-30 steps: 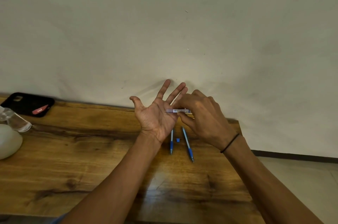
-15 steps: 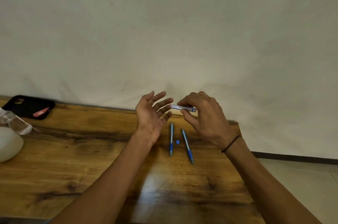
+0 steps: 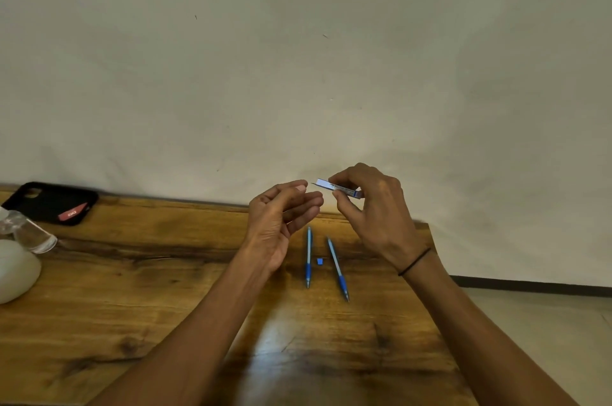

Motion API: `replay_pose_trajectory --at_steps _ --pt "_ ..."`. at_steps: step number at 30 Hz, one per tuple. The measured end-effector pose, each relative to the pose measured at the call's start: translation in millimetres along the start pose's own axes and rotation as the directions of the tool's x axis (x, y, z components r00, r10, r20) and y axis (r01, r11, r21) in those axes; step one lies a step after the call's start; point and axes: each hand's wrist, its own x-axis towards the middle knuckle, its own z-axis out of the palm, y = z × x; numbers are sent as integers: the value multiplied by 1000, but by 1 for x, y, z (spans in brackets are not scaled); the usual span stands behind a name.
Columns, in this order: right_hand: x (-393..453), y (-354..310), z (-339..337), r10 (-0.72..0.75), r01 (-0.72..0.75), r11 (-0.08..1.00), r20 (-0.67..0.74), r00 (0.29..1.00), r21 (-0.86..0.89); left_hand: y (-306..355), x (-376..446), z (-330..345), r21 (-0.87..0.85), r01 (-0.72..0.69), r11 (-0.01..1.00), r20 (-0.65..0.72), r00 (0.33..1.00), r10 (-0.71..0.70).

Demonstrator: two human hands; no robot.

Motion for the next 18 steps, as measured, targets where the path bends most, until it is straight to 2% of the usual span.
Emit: replay_pose_trajectory --at_steps 8,18 --pt "-1 -2 0 13 -13 999 6 1000 39 0 -1 5 -111 50 993 -12 999 -52" --pt "-1 -5 1 5 -5 999 6 1000 42 -2 -1 9 -128 38 991 6 999 -38"
